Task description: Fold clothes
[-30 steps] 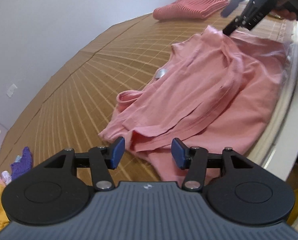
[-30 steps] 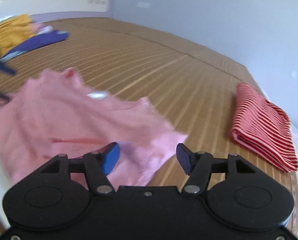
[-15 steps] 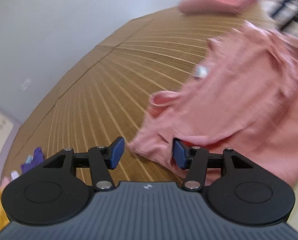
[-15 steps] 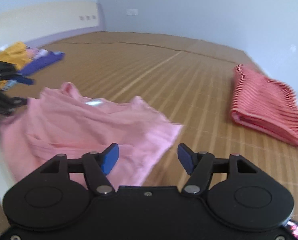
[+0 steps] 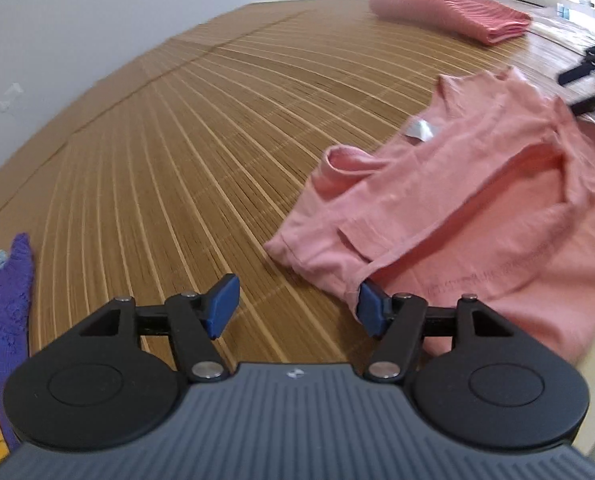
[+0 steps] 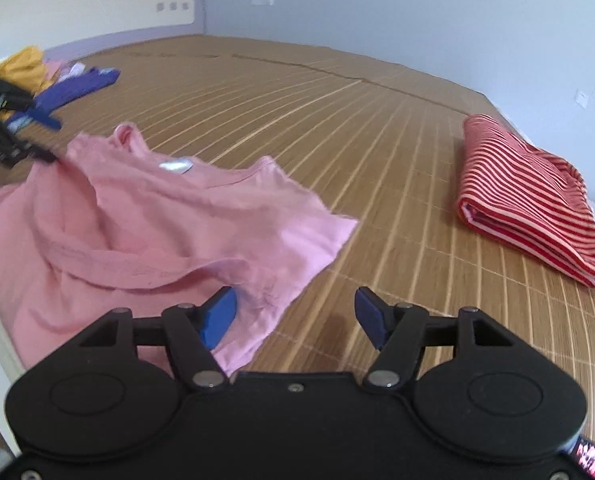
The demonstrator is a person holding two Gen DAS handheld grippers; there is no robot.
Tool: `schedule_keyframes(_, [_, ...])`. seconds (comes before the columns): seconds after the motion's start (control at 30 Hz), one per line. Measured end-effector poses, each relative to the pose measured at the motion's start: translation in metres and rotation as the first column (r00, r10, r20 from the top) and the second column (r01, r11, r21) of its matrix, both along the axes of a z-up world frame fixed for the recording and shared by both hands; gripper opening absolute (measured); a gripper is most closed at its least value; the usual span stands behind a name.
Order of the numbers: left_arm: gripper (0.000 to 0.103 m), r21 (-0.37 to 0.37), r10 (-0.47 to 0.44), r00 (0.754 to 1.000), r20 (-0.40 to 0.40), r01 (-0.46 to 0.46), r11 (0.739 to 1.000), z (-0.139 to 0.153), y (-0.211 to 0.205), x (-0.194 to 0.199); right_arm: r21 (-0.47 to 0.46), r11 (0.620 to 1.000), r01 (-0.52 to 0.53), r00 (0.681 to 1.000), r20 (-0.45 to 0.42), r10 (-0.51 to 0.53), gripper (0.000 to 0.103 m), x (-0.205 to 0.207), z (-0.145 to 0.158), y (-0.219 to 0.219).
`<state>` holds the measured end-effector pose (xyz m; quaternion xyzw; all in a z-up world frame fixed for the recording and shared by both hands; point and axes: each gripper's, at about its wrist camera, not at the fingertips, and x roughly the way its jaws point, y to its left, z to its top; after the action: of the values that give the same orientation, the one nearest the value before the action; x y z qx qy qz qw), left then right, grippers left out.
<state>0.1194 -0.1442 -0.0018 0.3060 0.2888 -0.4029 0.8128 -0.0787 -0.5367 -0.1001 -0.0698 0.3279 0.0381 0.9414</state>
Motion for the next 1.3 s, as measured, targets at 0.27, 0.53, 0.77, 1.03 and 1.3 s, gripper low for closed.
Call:
schedule_keyframes(0.27, [0.068, -0.017, -0.043, 0.998, -0.038, 0.043, 0.999, 0.01, 0.004, 0.004, -0.016, 0.984, -0.179, 0.983, 0.041, 0.18, 0.066, -0.009, 0.004, 0.021])
schedule_keyframes(0.53, [0.068, -0.02, -0.043, 0.998, -0.055, 0.042, 0.999, 0.004, -0.009, 0.018, -0.088, 0.937, -0.339, 0.941, -0.008, 0.339, 0.066, -0.006, 0.0, 0.067])
schedule_keyframes(0.77, [0.069, -0.075, -0.042, 0.996, -0.084, 0.035, 0.997, 0.001, -0.002, 0.023, -0.323, 0.865, -0.384, 0.919, -0.046, 0.391, 0.066, 0.009, -0.005, 0.106])
schedule_keyframes(1.03, [0.069, -0.083, -0.066, 0.995, -0.07, 0.06, 0.995, 0.001, 0.006, 0.016, -0.259, 0.954, -0.149, 0.985, 0.05, 0.167, 0.067, 0.045, -0.007, 0.081])
schedule_keyframes(1.3, [0.07, -0.168, -0.084, 0.994, -0.072, 0.071, 0.983, 0.015, 0.014, 0.01, -0.071, 0.942, -0.329, 0.935, 0.116, 0.335, 0.071, 0.013, 0.009, 0.073])
